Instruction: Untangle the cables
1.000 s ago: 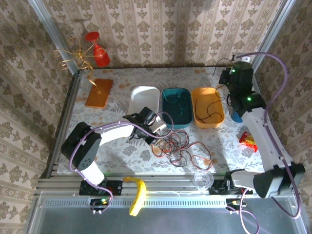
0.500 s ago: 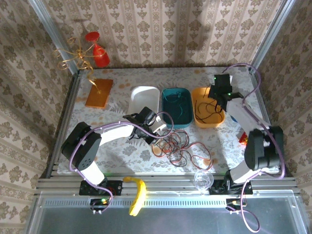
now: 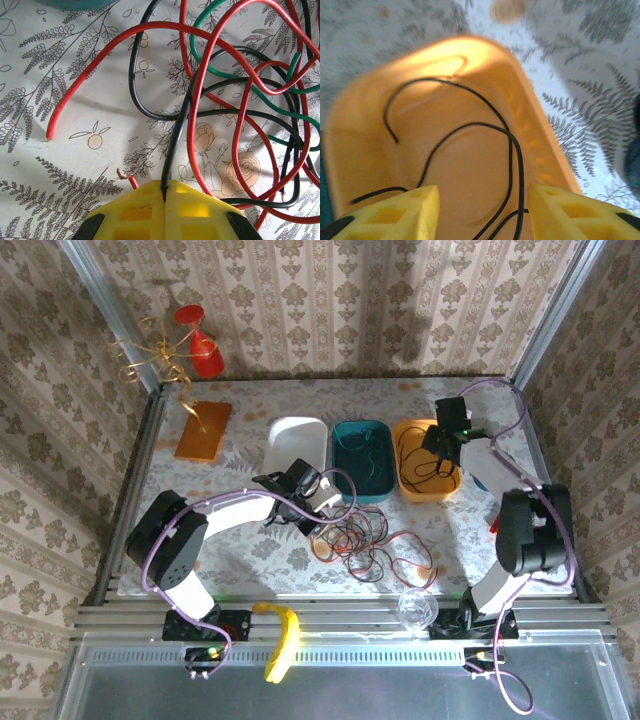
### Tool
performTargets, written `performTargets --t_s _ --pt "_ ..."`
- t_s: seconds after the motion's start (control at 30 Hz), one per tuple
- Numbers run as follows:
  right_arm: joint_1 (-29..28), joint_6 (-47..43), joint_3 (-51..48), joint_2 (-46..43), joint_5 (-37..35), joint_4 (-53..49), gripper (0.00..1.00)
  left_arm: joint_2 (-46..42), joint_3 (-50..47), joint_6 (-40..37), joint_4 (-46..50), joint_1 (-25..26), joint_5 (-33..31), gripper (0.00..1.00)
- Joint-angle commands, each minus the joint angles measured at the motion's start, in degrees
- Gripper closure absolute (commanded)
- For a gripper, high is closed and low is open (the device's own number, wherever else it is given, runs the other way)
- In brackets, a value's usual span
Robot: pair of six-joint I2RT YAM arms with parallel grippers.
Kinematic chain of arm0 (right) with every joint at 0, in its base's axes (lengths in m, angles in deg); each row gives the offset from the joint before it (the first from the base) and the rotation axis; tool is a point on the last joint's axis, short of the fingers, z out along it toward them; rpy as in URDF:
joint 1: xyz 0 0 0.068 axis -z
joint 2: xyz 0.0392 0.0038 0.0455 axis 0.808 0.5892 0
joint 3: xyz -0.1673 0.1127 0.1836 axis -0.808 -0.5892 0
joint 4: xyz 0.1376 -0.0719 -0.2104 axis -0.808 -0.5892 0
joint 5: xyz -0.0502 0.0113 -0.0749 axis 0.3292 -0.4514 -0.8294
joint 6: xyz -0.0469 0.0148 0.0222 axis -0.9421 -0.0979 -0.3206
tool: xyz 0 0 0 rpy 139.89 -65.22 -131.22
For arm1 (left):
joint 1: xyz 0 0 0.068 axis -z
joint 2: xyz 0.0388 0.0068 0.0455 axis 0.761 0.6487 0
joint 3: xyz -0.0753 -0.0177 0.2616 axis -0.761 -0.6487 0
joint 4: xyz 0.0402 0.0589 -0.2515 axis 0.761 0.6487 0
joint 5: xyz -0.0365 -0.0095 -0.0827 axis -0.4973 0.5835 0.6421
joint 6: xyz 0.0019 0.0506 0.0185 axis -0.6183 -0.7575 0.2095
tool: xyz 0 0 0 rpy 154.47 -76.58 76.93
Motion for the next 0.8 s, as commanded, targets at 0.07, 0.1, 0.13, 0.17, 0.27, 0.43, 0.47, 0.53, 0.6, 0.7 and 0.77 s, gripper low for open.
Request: performTargets --t_s 0.07,0.1,0.13,0.17,0.27,0.43,0.47,0.53,0.6,0.7,0.77 --pt "-1.6 -0.5 -5.2 -13.2 -3.1 -3.7 0.48 0.3 1.5 -0.4 0.8 0.2 0.4 1.00" --pt "-2.4 -0.8 -6.5 -16.1 -2.7 -4.4 0.48 0.3 1.4 -0.4 0.7 0.1 0.5 1.00" --pt "-3.3 -1.1 -7.8 -18.1 -1.4 -4.8 0.48 0.3 1.4 -0.4 0.6 0.1 0.6 1.00" --pt "-4.5 -1.7 -9.6 -20.3 1.7 -4.9 0.48 0.3 1.3 -0.4 0.4 0.1 0.7 1.00" --pt "-9.6 -4.5 -14.2 -24.3 15.8 -5.9 0.48 0.4 1.3 -0.3 0.2 0.0 1.1 1.00" --pt "-21.9 -5.0 -20.5 -24.6 30.0 -9.0 0.51 0.7 1.3 -0.2 0.1 -0.2 1.0 1.00" --pt "-24.3 -4.6 -21.2 -24.1 30.6 -10.0 0.51 0.8 1.4 -0.2 0.2 -0.2 1.0 1.00" --pt "-28.7 -4.3 -21.5 -23.2 30.0 -13.8 0.51 0.7 1.4 -0.2 0.2 -0.3 1.0 1.00" --pt "-32.4 -3.4 -22.0 -22.8 27.9 -17.0 0.50 0.8 1.5 -0.2 0.2 -0.3 1.1 1.00" --pt "-35.4 -2.5 -23.6 -21.3 26.6 -19.4 0.50 1.1 1.8 -0.2 0.1 -0.3 1.5 1.00" --pt "-36.6 -2.0 -24.6 -19.5 25.5 -19.3 0.50 1.4 2.3 -0.3 0.2 -0.3 1.6 1.00"
